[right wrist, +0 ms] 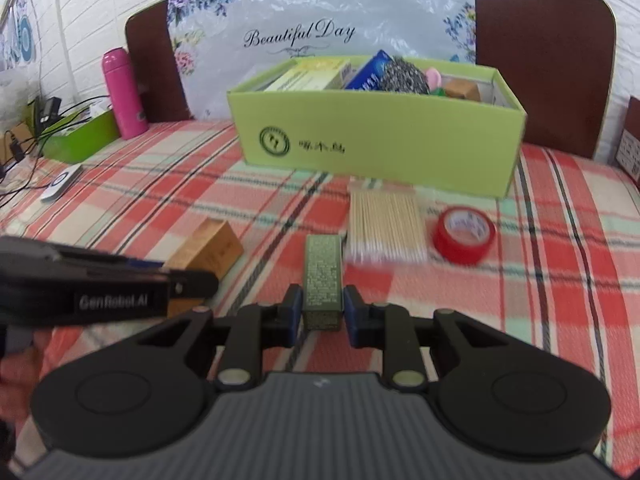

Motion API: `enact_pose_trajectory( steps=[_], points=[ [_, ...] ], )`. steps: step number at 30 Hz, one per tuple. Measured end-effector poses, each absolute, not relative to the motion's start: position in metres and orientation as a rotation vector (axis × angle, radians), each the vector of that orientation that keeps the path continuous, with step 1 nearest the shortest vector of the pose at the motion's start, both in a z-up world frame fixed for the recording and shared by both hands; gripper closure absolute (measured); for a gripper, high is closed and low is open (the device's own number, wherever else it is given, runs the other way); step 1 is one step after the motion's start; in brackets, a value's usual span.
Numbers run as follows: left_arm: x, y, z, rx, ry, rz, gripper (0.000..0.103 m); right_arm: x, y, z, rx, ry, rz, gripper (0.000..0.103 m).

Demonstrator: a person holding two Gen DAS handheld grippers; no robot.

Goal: Organize objects
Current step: 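Grasp the tan cosmetic box with left gripper while right grasps the green soap bar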

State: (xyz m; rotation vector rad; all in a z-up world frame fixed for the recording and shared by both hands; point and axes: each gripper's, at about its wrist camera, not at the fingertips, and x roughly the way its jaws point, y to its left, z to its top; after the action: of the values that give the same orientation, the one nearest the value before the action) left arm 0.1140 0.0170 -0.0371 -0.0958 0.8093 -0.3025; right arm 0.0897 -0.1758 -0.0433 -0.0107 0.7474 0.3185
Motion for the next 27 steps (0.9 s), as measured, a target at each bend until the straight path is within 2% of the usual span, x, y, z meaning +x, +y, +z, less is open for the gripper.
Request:
enact_pose_trajectory(
  steps=[7, 14, 16, 27],
  points=[
    [0.09, 0.01, -0.037, -0.063, 0.802, -0.263, 0.076, 0.037, -0.183, -0.043, -0.075, 0.765, 0.364, 0.078],
    [0.095, 0.01, -0.038, -0.082, 0.815, -0.238, 0.074, 0.041, -0.185, -0.046, -0.054, 0.761, 0.341, 0.075],
    [0.096, 0.011, -0.038, -0.09, 0.816, -0.231, 0.072, 0.042, -0.184, -0.046, -0.054, 0.757, 0.34, 0.069],
    [0.097, 0.01, -0.04, -0.081, 0.81, -0.236, 0.069, 0.049, -0.182, -0.05, -0.035, 0.762, 0.344, 0.069]
  ],
)
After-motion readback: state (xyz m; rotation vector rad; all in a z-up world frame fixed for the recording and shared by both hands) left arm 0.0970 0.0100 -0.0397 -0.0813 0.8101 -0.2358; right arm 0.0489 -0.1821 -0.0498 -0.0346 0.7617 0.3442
